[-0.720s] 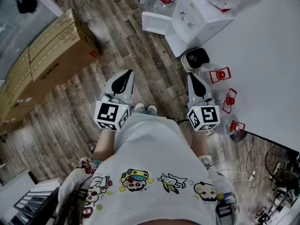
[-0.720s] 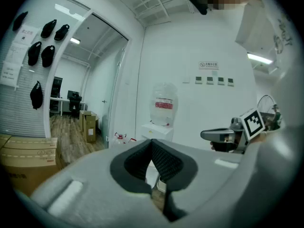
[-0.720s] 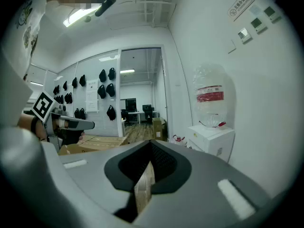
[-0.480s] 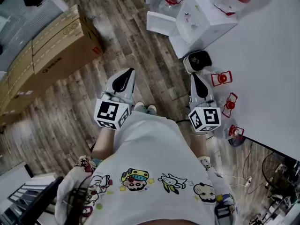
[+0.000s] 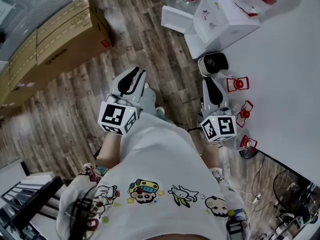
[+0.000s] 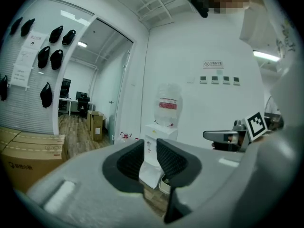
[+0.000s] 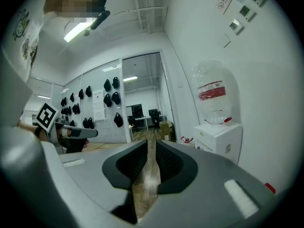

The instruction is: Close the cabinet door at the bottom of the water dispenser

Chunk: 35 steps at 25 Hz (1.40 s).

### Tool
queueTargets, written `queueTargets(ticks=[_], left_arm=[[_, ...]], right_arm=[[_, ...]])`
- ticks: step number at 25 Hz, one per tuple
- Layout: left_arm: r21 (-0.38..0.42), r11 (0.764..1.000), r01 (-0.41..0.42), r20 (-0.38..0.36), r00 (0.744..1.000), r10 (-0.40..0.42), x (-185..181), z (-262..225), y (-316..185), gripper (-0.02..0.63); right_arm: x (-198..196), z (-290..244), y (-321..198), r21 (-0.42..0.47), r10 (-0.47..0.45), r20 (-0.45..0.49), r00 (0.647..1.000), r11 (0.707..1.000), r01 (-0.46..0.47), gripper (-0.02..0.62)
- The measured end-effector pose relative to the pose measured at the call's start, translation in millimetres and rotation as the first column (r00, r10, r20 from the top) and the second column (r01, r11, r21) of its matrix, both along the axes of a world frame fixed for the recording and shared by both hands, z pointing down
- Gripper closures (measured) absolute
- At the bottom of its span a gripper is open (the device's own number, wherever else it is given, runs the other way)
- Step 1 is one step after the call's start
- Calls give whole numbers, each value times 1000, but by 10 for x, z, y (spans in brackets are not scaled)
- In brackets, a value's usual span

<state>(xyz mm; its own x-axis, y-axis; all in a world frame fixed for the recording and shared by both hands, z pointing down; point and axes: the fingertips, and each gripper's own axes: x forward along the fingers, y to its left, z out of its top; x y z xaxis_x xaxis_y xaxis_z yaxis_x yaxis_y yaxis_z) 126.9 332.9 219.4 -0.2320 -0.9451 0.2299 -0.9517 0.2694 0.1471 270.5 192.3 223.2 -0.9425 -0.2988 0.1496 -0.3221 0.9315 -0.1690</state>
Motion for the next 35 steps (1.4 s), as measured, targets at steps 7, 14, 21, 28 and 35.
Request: queueTargets(ticks=[7, 14, 21, 28, 35], left_arm=[[-6, 1000, 5, -9, 1000, -5, -163, 43, -150, 503], [-1, 1000, -12, -23, 1000, 12, -656, 91, -418, 486], [-1, 999, -36, -32, 999, 36, -1434, 86, -741, 476], [-2, 997, -73, -23, 997, 73, -2288, 62, -970, 466], [4, 996, -95, -23, 995, 95, -3004, 92, -984, 451]], right_arm=[[-223, 44, -144, -25, -23, 11, 1000, 999, 23, 520], [-720, 81, -370, -42, -22, 13, 1000, 999, 23, 483], [-1430, 48, -674, -43, 11, 5, 1000, 999, -11, 463], [-2241, -9, -886, -35, 42, 4, 999, 999, -42, 445], [-2879, 11, -939, -27, 72, -10, 997, 997, -73, 426]])
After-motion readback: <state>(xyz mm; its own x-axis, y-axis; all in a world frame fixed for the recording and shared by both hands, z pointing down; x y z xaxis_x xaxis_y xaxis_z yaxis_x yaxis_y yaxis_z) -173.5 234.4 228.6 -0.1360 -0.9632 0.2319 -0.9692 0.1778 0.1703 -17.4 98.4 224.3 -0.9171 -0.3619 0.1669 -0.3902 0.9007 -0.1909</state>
